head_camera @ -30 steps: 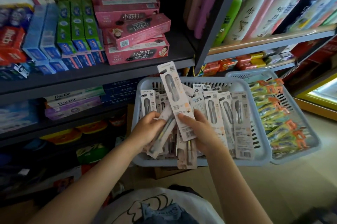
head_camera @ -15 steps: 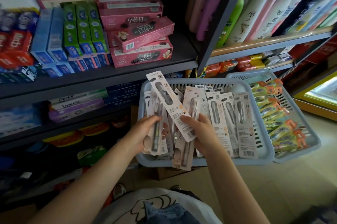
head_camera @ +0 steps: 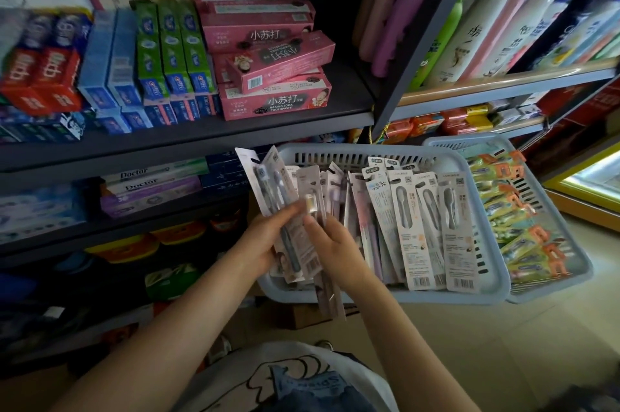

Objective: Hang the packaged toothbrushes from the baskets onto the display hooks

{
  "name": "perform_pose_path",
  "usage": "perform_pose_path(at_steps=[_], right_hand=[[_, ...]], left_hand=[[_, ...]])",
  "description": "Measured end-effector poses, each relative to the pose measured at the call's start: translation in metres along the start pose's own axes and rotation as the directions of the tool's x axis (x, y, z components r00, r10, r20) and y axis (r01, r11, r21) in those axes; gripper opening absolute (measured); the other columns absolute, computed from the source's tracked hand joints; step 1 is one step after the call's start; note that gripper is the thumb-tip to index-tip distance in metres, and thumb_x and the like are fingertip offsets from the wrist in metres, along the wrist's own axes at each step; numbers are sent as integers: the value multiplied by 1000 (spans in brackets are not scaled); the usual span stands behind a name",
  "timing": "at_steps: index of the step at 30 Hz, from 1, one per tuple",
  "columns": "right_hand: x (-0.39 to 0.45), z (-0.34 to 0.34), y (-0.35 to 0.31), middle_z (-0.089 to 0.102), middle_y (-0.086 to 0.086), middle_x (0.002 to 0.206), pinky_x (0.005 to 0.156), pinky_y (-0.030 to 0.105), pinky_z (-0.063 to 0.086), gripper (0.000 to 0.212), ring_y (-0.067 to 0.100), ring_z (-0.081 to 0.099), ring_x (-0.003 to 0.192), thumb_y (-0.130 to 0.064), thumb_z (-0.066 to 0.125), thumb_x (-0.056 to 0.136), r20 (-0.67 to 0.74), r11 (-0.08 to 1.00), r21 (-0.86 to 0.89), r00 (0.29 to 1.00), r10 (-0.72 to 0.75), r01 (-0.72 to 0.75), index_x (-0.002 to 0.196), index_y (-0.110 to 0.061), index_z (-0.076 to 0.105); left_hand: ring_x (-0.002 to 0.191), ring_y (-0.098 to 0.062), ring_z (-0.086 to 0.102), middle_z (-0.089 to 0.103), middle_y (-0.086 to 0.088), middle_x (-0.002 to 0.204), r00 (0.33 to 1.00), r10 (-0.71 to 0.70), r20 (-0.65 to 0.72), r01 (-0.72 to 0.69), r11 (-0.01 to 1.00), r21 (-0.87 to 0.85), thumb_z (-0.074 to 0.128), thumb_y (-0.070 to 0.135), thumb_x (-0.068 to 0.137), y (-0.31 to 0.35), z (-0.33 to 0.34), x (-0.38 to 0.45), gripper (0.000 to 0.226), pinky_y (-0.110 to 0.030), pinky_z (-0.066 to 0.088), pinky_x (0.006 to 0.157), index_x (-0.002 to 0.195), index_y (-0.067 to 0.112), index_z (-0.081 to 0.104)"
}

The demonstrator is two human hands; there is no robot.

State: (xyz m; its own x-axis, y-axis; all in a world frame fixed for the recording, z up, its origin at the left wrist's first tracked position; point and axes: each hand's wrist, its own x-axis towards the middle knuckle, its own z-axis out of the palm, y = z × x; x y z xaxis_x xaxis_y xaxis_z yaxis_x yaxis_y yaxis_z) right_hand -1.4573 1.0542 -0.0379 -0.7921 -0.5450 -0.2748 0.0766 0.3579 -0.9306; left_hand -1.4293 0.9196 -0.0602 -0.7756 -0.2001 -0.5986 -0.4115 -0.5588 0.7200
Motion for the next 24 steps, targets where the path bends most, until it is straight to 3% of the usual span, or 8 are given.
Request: perform_pose_path(at_steps=[4,8,10,13,15,20,22,24], right_hand=[[0,-5,-1,59,17,83,70,39,48,59,26,56,73,-47,47,101,84,996,43,994,70,-74,107,11,56],[2,-12,5,73,2,90,72,33,56,26,18,72,80,-30,45,105,30,967,200,988,154,-157,116,-15,63],[5,-18,6,72,-3,80,65,29,54,19,11,71,69,-22,46,104,-46,931,295,970,239,-215,109,-16,63],[9,-26,1,69,5,78,68,35,57,15,17,69,67,-16,52,103,-45,856,450,950,308,-256,105,-6,62],[13,-26,-3,74,11,87,79,41,59,13,24,72,76,-13,57,101,-52,828,509,952,302,-235,100,-5,67],[26,-6,-1,70,8,83,74,38,56,25,26,67,76,-26,73,92,-123,911,362,959,254,-195,94,-2,69],[29,6,-1,70,7,80,67,36,57,23,25,67,73,-27,74,92,-139,926,315,954,264,-210,93,-4,71],[31,17,-1,72,12,87,76,47,61,24,34,70,81,-34,77,88,-118,920,323,955,273,-223,91,-11,72]], left_hand=[[98,-29,73,77,-12,106,999,-31,25,31,999,-6,71,32,90,2,-11,0,32,-43,56,89,117,15,71],[78,-28,69,72,-13,85,992,-122,15,122,993,0,57,16,93,5,-15,-3,18,-39,54,79,101,9,71],[71,-28,69,72,-15,84,988,-148,-33,146,988,-47,48,6,91,6,-21,-4,24,-39,55,73,101,5,70],[88,-33,72,74,-23,106,990,-139,-19,136,986,-94,50,6,93,6,-28,-5,30,-45,59,82,116,4,69],[79,-29,74,76,-19,97,989,-146,-8,145,985,-90,55,11,97,6,-30,-9,23,-39,62,70,111,5,71],[99,-33,72,75,-18,111,992,-106,64,109,993,-40,70,36,85,0,-38,-11,41,-44,59,83,120,15,70],[97,-33,73,75,-17,109,994,-59,88,60,998,-7,73,31,76,-2,-41,-14,48,-45,59,83,121,16,69],[94,-33,74,76,-17,106,996,-27,88,23,999,37,77,21,72,-4,-44,-17,52,-44,60,80,122,14,67]])
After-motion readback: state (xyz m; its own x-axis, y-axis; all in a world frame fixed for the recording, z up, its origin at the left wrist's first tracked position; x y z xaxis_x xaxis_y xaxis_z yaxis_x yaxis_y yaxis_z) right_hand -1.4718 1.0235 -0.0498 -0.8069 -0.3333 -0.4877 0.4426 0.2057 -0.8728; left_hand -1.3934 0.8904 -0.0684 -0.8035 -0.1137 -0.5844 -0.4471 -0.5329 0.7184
